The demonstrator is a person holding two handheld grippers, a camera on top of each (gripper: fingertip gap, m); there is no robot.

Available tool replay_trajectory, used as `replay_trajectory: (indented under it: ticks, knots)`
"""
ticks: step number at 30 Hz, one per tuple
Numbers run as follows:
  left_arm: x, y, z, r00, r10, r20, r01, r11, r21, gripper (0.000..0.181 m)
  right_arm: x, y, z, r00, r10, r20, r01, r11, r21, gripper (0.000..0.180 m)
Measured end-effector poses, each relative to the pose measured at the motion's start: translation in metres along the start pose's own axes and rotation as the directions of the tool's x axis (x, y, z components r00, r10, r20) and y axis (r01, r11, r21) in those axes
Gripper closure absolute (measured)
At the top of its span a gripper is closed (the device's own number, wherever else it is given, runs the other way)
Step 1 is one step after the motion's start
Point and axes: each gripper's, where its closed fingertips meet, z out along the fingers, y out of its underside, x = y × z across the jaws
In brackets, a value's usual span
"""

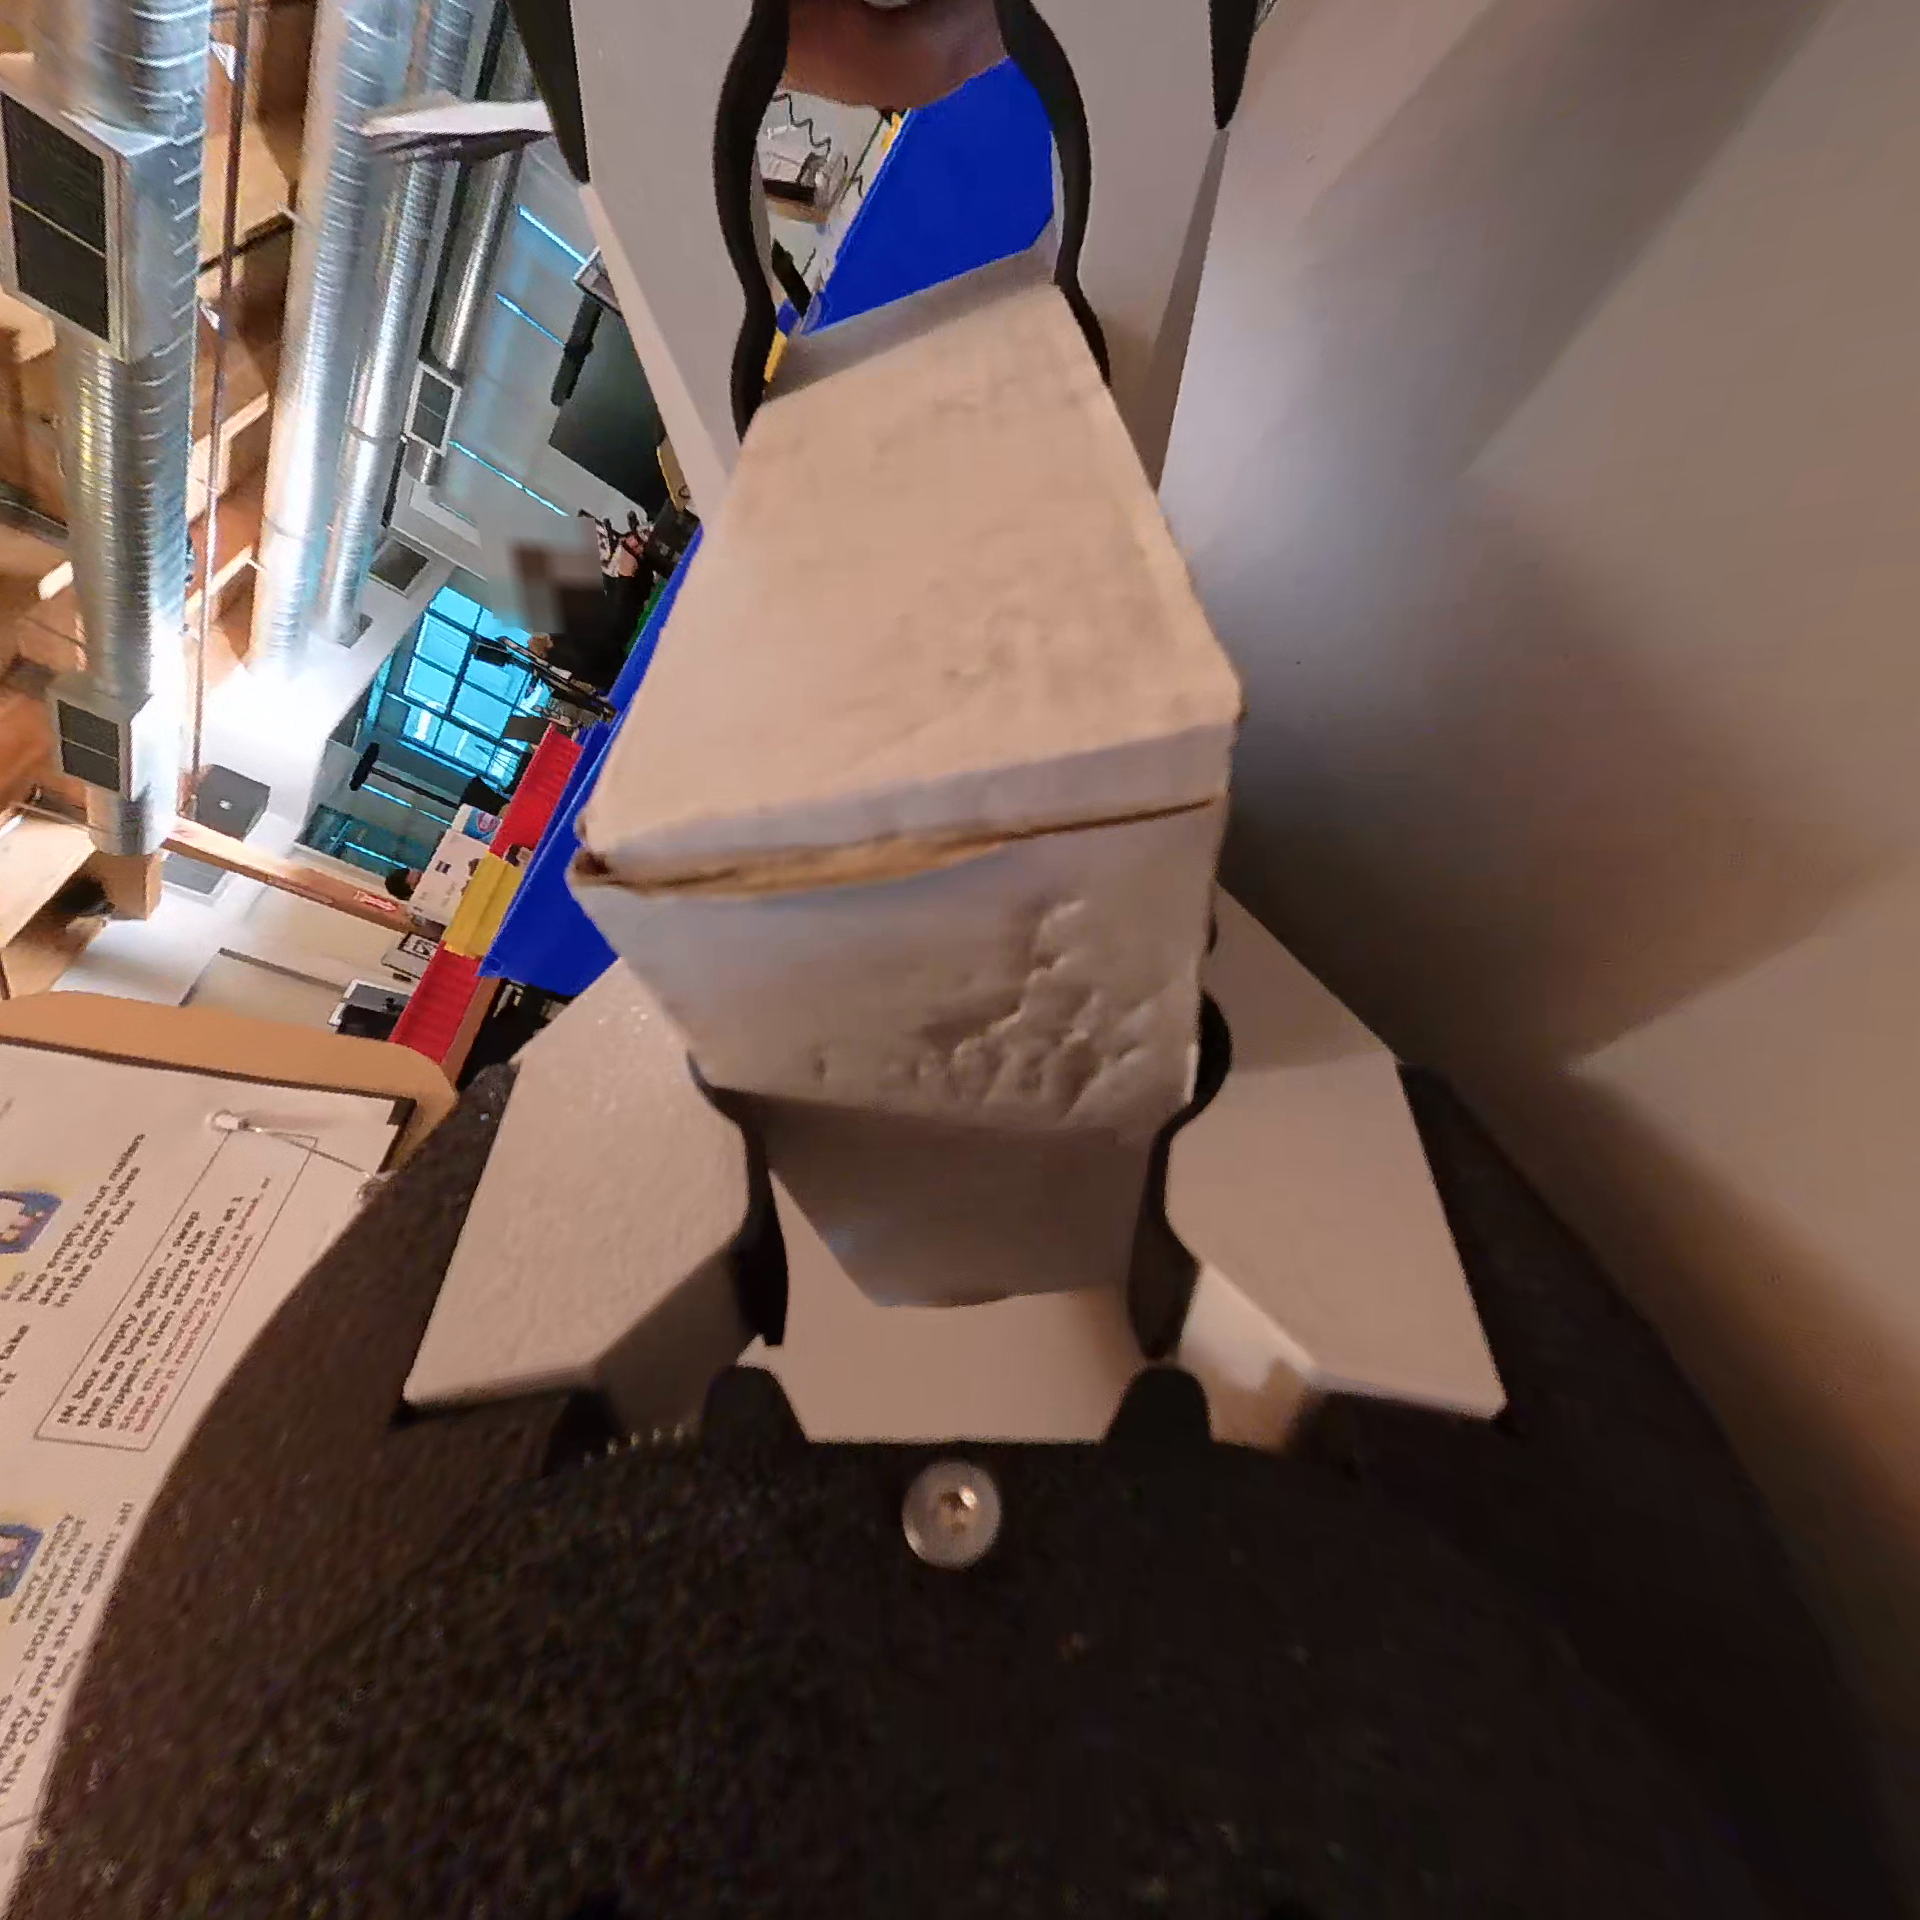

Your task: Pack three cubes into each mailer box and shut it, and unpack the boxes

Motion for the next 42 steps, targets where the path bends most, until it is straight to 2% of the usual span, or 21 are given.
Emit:
replay_trajectory:
  ticks: [4, 6, 8, 13, 14, 17, 19, 21, 23, 24, 26, 30, 31, 32, 33, 34, 37, 39, 42]
  knots:
    - [0.000, 0.004, 0.003, 0.999, -0.027, -0.023, 0.027, 0.999, -0.030, 0.106, 0.003, 0.004, -0.003, 0.996, -0.038, -0.075, 0.032, 0.996, -0.085, 0.114]
    - [0.000, 0.006, 0.004, 0.998, -0.056, -0.032, 0.054, 0.997, -0.048, 0.106, 0.011, -0.003, -0.014, 0.969, -0.111, -0.220, 0.087, 0.990, -0.114, 0.104]
    - [0.000, 0.007, 0.004, 0.997, -0.066, -0.036, 0.064, 0.996, -0.055, 0.107, 0.016, -0.015, -0.030, 0.904, -0.223, -0.364, 0.178, 0.972, -0.153, 0.098]
    - [0.000, 0.007, 0.005, 0.996, -0.076, -0.039, 0.074, 0.995, -0.061, 0.107, 0.005, -0.032, -0.045, 0.799, -0.344, -0.494, 0.261, 0.937, -0.230, 0.123]
    - [-0.001, 0.008, 0.006, 0.996, -0.078, -0.039, 0.076, 0.995, -0.064, 0.107, 0.006, -0.035, -0.048, 0.783, -0.349, -0.515, 0.264, 0.936, -0.232, 0.133]
    - [-0.001, 0.008, 0.006, 0.997, -0.074, -0.029, 0.072, 0.995, -0.069, 0.107, 0.002, -0.031, -0.044, 0.804, -0.316, -0.505, 0.236, 0.947, -0.216, 0.141]
    - [-0.002, 0.009, 0.006, 0.996, -0.085, -0.023, 0.083, 0.994, -0.077, 0.108, 0.006, -0.028, -0.042, 0.772, -0.314, -0.553, 0.226, 0.948, -0.222, 0.140]
    - [-0.003, 0.010, 0.007, 0.996, -0.090, -0.020, 0.088, 0.993, -0.084, 0.108, 0.004, -0.024, -0.037, 0.730, -0.365, -0.578, 0.264, 0.930, -0.255, 0.153]
    - [-0.003, 0.010, 0.007, 0.995, -0.101, -0.023, 0.098, 0.991, -0.089, 0.108, 0.000, -0.020, -0.031, 0.699, -0.421, -0.578, 0.290, 0.906, -0.309, 0.174]
    - [-0.003, 0.011, 0.007, 0.994, -0.107, -0.024, 0.105, 0.990, -0.092, 0.108, 0.001, -0.019, -0.030, 0.672, -0.434, -0.600, 0.283, 0.899, -0.333, 0.177]
    - [-0.003, 0.012, 0.008, 0.993, -0.114, -0.028, 0.111, 0.989, -0.099, 0.109, 0.002, -0.020, -0.032, 0.652, -0.402, -0.642, 0.239, 0.913, -0.330, 0.179]
    - [-0.004, 0.014, 0.010, 0.991, -0.132, -0.019, 0.129, 0.984, -0.125, 0.109, 0.008, -0.019, -0.039, 0.689, -0.257, -0.677, 0.123, 0.963, -0.240, 0.180]
    - [-0.004, 0.014, 0.011, 0.991, -0.133, -0.021, 0.129, 0.983, -0.127, 0.109, 0.012, -0.020, -0.044, 0.665, -0.256, -0.701, 0.116, 0.963, -0.242, 0.180]
    - [-0.003, 0.013, 0.011, 0.993, -0.115, -0.022, 0.112, 0.986, -0.126, 0.109, 0.022, -0.023, -0.056, 0.605, -0.228, -0.763, 0.083, 0.971, -0.224, 0.180]
    - [-0.003, 0.012, 0.012, 0.995, -0.102, -0.013, 0.099, 0.987, -0.126, 0.109, 0.028, -0.025, -0.064, 0.594, -0.177, -0.785, 0.047, 0.982, -0.186, 0.180]
    - [-0.003, 0.013, 0.012, 0.994, -0.109, -0.010, 0.107, 0.986, -0.129, 0.109, 0.030, -0.024, -0.063, 0.626, -0.141, -0.767, 0.011, 0.985, -0.172, 0.178]
    - [-0.004, 0.013, 0.012, 0.994, -0.110, -0.012, 0.107, 0.987, -0.122, 0.109, 0.032, -0.025, -0.062, 0.640, -0.271, -0.719, 0.111, 0.959, -0.262, 0.179]
    - [-0.003, 0.011, 0.012, 0.997, -0.082, -0.012, 0.080, 0.990, -0.113, 0.109, 0.032, -0.025, -0.063, 0.663, -0.269, -0.699, 0.129, 0.960, -0.247, 0.178]
    - [0.000, 0.009, 0.011, 1.000, 0.031, -0.002, -0.031, 0.994, -0.102, 0.109, 0.043, -0.027, -0.078, 0.647, -0.248, -0.721, 0.117, 0.967, -0.228, 0.179]
